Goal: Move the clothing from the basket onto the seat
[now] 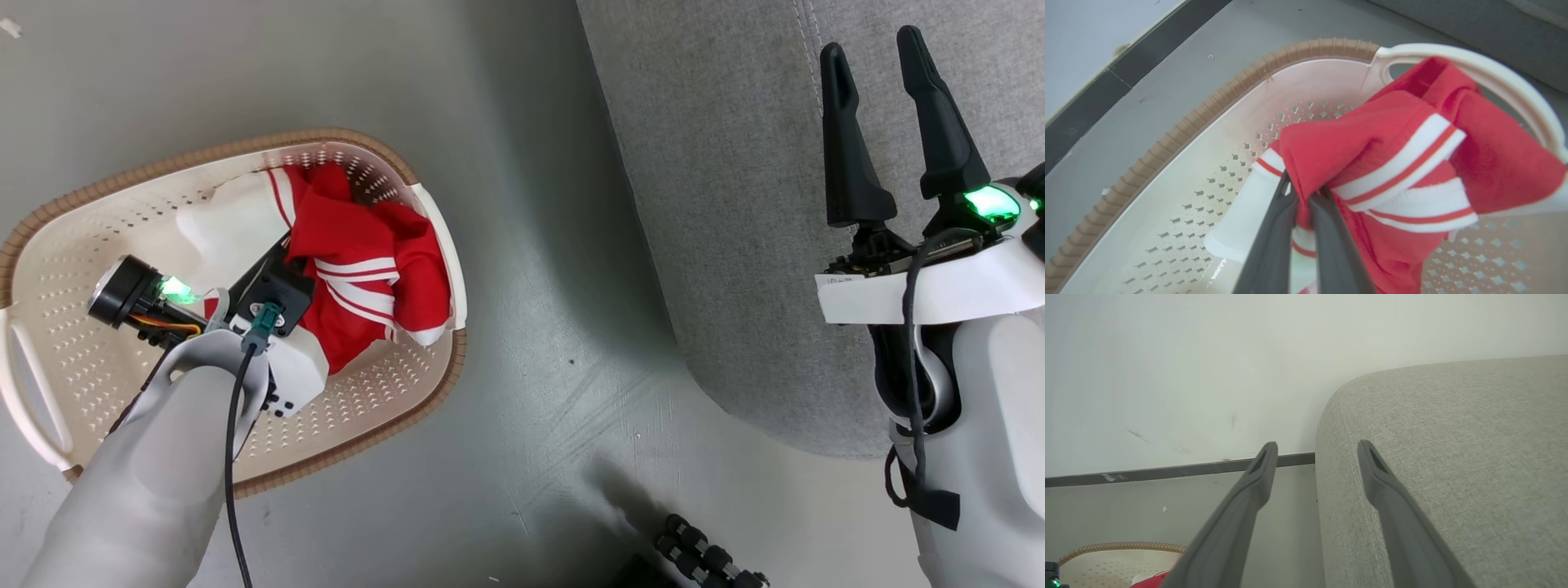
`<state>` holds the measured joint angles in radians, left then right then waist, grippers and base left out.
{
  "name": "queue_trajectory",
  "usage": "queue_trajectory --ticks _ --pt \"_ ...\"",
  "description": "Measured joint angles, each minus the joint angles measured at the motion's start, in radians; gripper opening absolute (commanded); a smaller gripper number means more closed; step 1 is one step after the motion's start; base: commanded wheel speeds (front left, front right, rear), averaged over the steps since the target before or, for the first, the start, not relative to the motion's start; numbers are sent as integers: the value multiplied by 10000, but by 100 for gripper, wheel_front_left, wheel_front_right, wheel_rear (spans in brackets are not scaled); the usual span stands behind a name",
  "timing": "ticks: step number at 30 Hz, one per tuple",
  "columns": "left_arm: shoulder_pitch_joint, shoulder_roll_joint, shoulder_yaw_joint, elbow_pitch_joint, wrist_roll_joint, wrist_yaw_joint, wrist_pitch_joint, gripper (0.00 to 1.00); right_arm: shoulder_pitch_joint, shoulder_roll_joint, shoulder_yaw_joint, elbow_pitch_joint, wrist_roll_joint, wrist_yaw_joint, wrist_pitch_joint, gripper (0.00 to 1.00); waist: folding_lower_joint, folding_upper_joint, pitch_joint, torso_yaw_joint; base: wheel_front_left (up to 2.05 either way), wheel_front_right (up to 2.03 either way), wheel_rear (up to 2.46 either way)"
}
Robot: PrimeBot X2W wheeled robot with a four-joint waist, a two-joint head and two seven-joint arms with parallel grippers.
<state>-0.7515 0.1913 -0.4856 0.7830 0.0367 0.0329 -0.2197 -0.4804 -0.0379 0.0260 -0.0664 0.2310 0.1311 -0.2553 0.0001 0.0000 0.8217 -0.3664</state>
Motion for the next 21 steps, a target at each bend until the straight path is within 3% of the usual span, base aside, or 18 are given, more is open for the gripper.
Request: queue_trajectory --ticks 11,21 --pt "279 -211 545 -1406 -671 107 -251 0 -16 -8 86 380 -435 0 2 100 0 0 -476 361 0 0 0" --pt "850 69 1440 -2968 -1267 625 -290 0 -212 -19 284 767 -936 0 2 100 0 0 -1072 774 0 0 0"
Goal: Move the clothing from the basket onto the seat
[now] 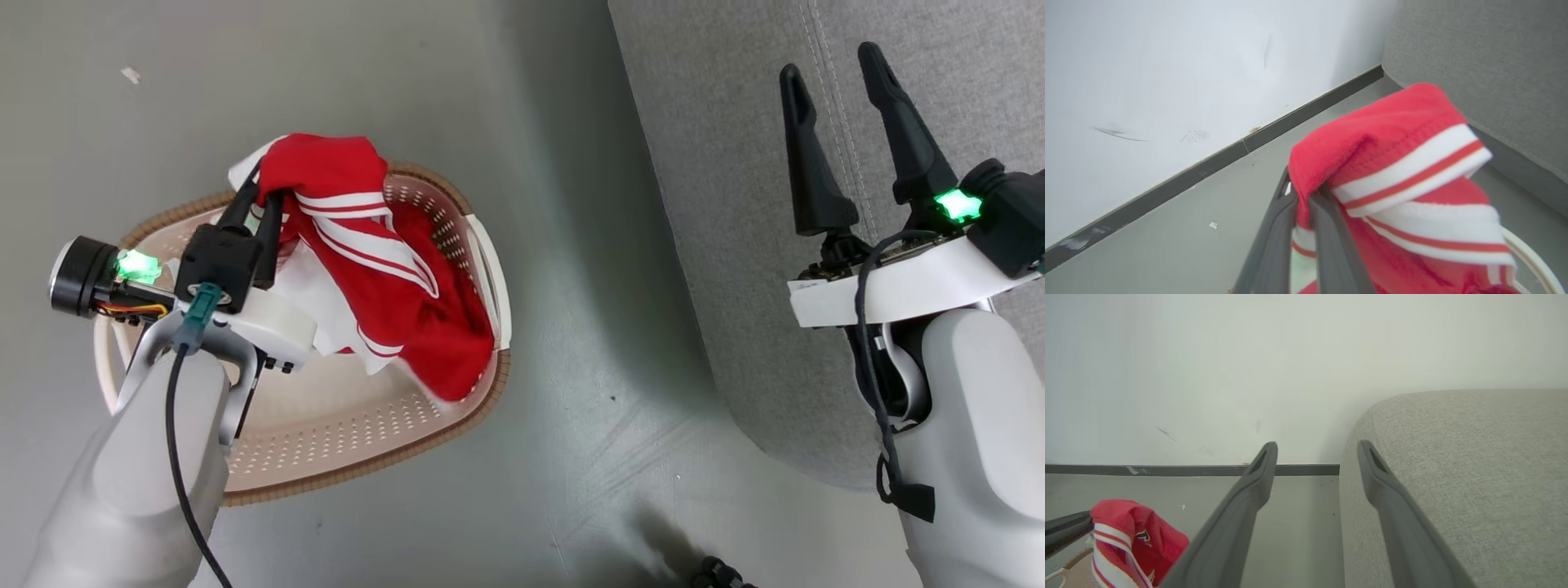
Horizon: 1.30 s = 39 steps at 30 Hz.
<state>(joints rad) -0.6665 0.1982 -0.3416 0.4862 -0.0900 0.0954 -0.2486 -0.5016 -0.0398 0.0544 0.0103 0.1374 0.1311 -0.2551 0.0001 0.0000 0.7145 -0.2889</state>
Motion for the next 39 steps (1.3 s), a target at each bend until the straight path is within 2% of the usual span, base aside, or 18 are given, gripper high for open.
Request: queue_trajectory --ticks 18,29,39 --pt "938 92 1087 -3185 -984 132 -40 0 1 -42 617 656 -681 -2 0 100 0 0 -1406 809 0 0 0" --pt "1856 449 1283 -3894 -1218 -52 -52 0 96 -362 963 1037 -779 -2 0 100 0 0 -2550 1284 0 0 0" --pt "2545 840 1298 -4299 -1317 -282 19 0 931 -704 1302 1501 -878 0 0 100 0 0 -3722 1681 0 0 0"
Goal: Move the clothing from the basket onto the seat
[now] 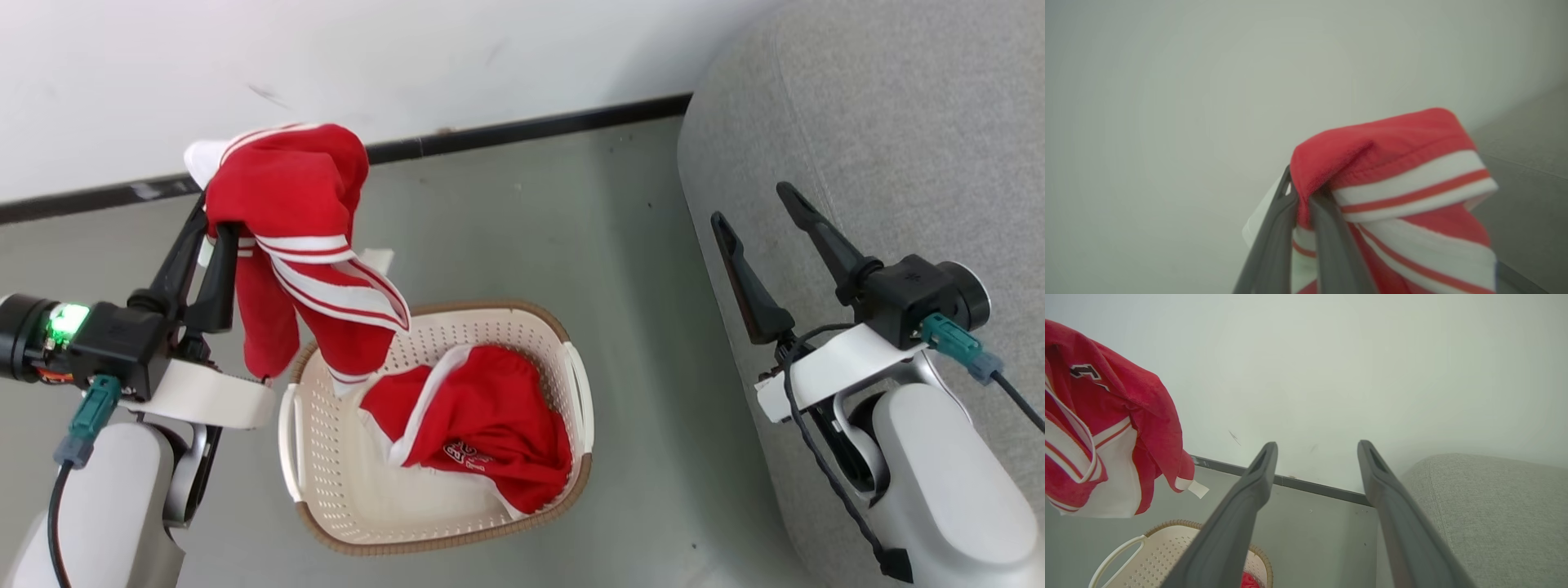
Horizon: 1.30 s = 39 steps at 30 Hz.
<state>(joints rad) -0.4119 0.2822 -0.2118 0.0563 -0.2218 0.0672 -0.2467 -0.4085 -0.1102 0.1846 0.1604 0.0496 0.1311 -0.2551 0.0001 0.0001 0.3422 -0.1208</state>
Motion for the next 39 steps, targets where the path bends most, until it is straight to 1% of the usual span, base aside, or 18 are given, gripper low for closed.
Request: queue_trajectory --ticks 5,11,15,21,28,34,39 --pt "277 61 -121 -238 -13 -100 167 0 390 -199 276 142 -2 -2 0 100 0 0 -560 182 0 0 0" --pt "349 69 -426 -575 -176 -416 389 0 567 -359 675 305 0 0 0 100 0 0 -1195 403 0 0 0" --pt "401 69 -598 -767 -240 -535 596 0 616 -543 1045 487 79 0 0 100 0 0 -1583 545 0 0 0" --pt "558 38 -953 -991 -357 -811 917 0 776 -644 1674 757 725 0 0 100 0 0 -2118 752 0 0 0" --pt "839 12 -1363 -1154 -514 -1122 1371 0 704 -1064 2750 886 1478 0 0 100 0 0 -2664 986 0 0 0" --pt "952 -56 -1726 -1392 -679 -1312 1741 0 360 -1513 3624 1131 1810 0 0 100 0 0 -3057 1192 0 0 0" --pt "992 -263 -1977 -1546 -909 -1335 2021 0 197 -1781 4297 1365 2176 0 0 100 -1 0 -3334 1371 0 0 0"
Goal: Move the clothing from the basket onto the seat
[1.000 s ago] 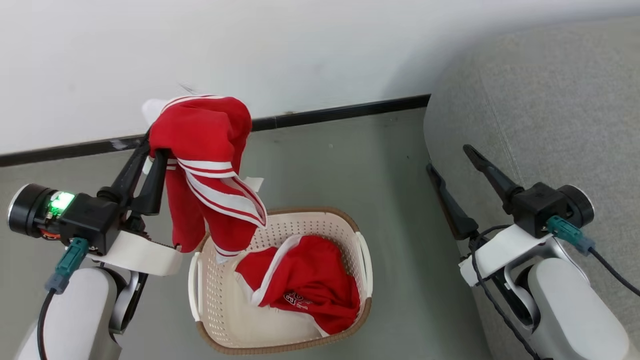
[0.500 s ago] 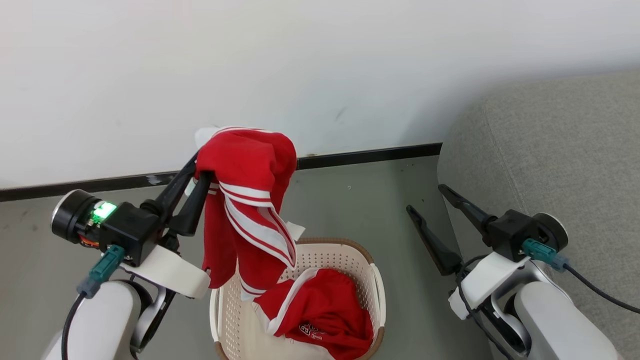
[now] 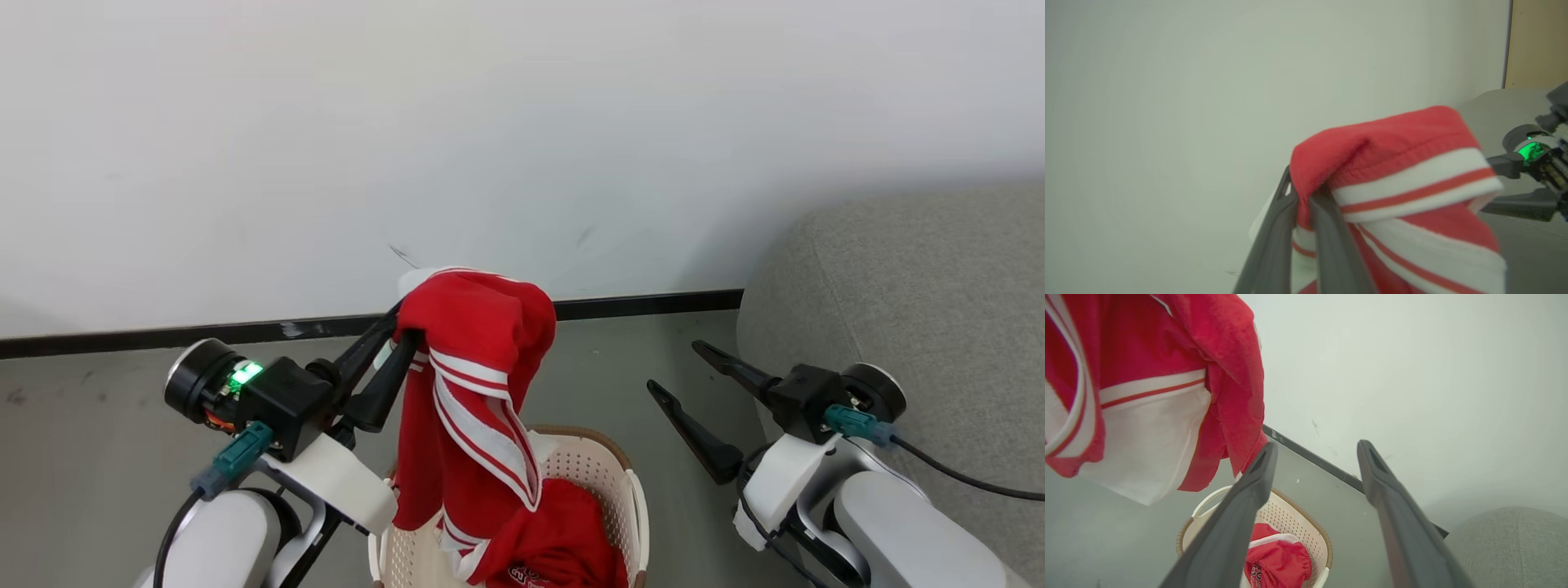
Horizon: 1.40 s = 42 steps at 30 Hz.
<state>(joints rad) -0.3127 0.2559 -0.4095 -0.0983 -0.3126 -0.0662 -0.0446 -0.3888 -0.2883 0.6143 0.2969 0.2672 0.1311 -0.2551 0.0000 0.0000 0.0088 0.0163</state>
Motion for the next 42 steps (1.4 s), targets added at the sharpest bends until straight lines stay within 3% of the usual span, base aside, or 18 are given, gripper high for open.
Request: queue_trajectory --ticks 6,18,27,28,29,30,31,33,34,35,42 --pt "179 -92 -244 -86 -221 -90 221 0 -113 -247 581 169 341 0 0 100 0 0 -222 175 0 0 0" --pt "177 -959 -1032 -134 -713 -257 468 0 -853 -510 2136 715 1124 0 0 100 0 0 -548 513 0 0 0" --pt "156 -1246 -1444 -238 -742 -265 654 0 -1592 -481 3379 1070 1476 0 0 100 0 0 -457 576 0 0 0" --pt "153 -1285 -1478 -238 -742 -288 658 0 -1649 -443 3513 1095 1532 0 0 96 0 0 -450 579 0 0 0" --pt "151 -1302 -1503 -234 -742 -303 658 0 -1710 -405 3620 1124 1555 0 0 81 0 0 -443 582 0 0 0" --pt "151 -1306 -1507 -234 -744 -305 658 0 -1746 -366 3682 1141 1559 0 0 57 0 0 -436 583 0 0 0" --pt "151 -1306 -1507 -226 -748 -305 658 0 -1758 -324 3739 1156 1616 0 0 42 0 0 -428 582 0 0 0" --pt "151 -1319 -1507 -217 -763 -305 658 0 -1835 -303 3960 1170 1716 0 0 14 0 0 -414 573 0 0 0" --pt "151 -1321 -1505 -209 -794 -305 658 0 -1928 -305 4077 1191 1724 0 0 5 0 0 -406 566 0 0 0" --pt "151 -1336 -1505 -205 -825 -305 658 0 -1984 -305 4102 1197 1737 0 0 0 0 0 -399 555 0 0 0" --pt "156 -1540 -1417 -58 -974 -247 600 0 -2142 -380 4017 1152 2178 0 0 0 0 0 -360 435 0 0 0"
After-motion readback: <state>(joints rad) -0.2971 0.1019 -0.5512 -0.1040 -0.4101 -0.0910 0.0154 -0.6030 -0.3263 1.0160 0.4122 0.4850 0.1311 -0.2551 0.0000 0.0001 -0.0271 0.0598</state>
